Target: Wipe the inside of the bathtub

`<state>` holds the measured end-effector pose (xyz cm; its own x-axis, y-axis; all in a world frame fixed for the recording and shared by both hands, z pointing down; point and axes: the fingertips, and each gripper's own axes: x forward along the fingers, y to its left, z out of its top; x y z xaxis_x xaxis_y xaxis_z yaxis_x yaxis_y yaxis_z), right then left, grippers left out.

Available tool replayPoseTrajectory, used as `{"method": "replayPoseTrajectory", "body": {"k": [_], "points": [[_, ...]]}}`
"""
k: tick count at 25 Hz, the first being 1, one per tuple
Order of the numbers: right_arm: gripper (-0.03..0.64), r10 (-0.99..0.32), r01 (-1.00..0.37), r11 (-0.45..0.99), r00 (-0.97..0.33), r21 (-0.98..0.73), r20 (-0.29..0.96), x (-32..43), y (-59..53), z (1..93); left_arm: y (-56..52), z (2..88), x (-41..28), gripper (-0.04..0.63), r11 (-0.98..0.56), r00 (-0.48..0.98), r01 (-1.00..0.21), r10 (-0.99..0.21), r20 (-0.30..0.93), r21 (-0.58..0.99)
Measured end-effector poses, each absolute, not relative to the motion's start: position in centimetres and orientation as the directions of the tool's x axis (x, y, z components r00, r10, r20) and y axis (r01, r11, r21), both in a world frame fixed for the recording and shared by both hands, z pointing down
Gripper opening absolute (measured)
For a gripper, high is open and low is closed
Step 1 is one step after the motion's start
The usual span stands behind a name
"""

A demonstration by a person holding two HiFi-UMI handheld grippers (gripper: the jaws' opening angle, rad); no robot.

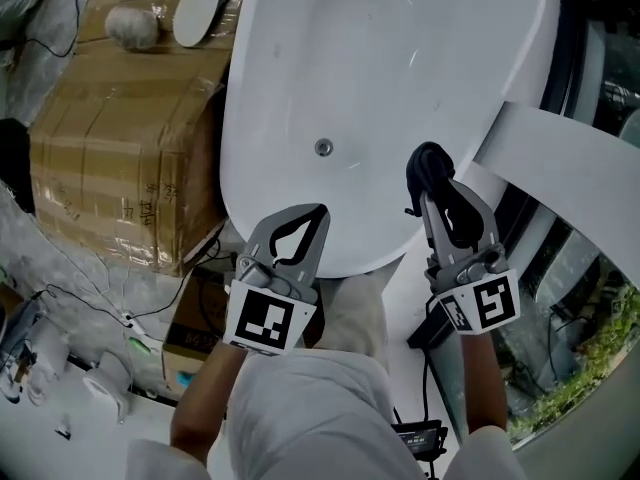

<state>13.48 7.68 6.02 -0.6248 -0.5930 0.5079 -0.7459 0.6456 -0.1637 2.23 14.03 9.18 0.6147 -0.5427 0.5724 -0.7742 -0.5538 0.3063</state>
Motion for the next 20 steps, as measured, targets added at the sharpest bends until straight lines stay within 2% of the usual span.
{"method": "replayPoseTrajectory", "body": {"k": [20], "points": [[0.086, -0.616, -0.776, 0.627, -0.549, -0.071, 0.565, 18.6, -0.1, 17.2, 10.5, 19.7, 6.5, -0.002, -0.467, 0.604, -0.795, -0.554, 0.573, 0.387]]}}
